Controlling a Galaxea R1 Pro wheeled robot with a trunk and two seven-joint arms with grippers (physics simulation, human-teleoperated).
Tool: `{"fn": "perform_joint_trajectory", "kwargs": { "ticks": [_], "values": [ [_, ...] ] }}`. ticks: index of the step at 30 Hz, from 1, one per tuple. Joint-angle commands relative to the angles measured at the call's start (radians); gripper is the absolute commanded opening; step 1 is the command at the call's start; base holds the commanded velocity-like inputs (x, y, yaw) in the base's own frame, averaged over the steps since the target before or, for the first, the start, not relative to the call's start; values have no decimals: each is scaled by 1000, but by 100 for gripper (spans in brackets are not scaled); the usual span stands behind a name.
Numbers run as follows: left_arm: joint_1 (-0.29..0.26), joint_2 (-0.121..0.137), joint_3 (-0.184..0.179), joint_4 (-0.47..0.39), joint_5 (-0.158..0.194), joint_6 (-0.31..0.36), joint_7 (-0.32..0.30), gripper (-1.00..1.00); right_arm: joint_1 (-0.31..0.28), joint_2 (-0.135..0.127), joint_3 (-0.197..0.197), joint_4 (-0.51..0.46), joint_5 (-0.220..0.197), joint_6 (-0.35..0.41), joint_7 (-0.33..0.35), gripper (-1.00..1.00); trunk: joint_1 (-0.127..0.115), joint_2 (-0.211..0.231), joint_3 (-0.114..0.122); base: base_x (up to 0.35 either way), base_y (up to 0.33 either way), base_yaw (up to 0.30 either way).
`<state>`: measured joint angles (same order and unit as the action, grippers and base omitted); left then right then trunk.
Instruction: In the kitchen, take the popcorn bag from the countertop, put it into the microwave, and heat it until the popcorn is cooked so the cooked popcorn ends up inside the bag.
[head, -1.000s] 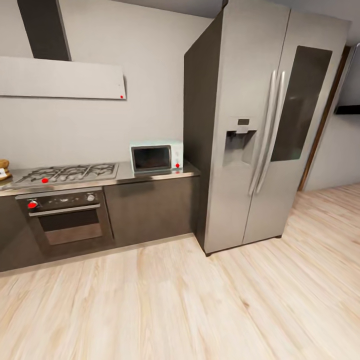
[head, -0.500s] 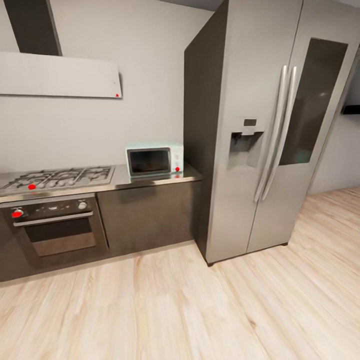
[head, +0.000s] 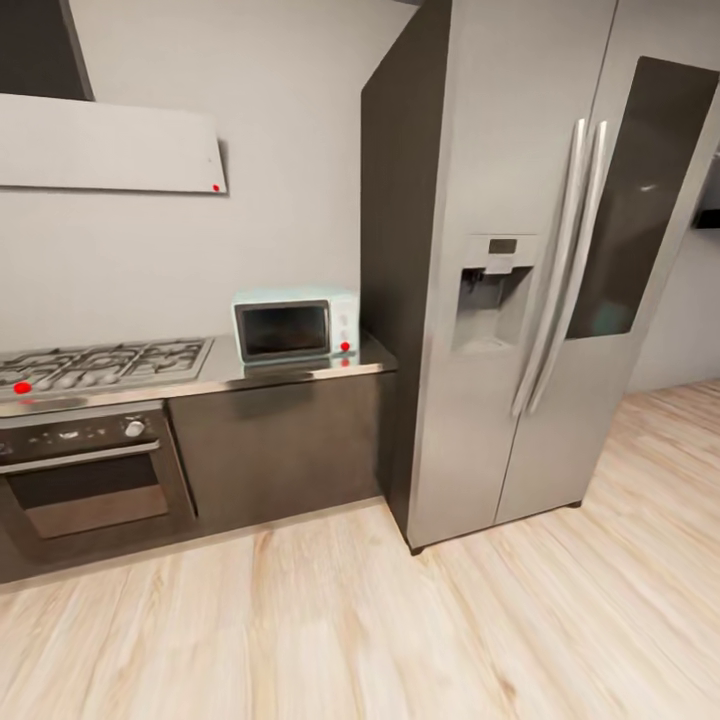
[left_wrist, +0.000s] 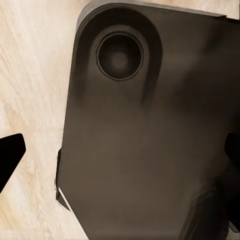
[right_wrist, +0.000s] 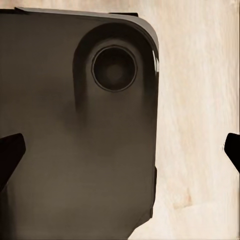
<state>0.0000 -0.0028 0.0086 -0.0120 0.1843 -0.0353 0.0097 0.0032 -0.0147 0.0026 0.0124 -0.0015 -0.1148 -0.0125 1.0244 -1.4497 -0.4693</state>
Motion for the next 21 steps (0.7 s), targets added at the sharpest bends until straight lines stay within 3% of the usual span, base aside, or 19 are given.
{"fn": "perform_joint_trajectory", "kwargs": {
  "ticks": [1,21],
  "values": [
    [0,0,0,0,6,-3,1,100,0,0,0,1,0,-5,-1,100,1,0,-1,307,-121,0],
    [0,0,1,0,6,-4,1,100,0,-1,0,1,0,-6,-1,100,1,0,-1,306,-120,13]
  ]
}}
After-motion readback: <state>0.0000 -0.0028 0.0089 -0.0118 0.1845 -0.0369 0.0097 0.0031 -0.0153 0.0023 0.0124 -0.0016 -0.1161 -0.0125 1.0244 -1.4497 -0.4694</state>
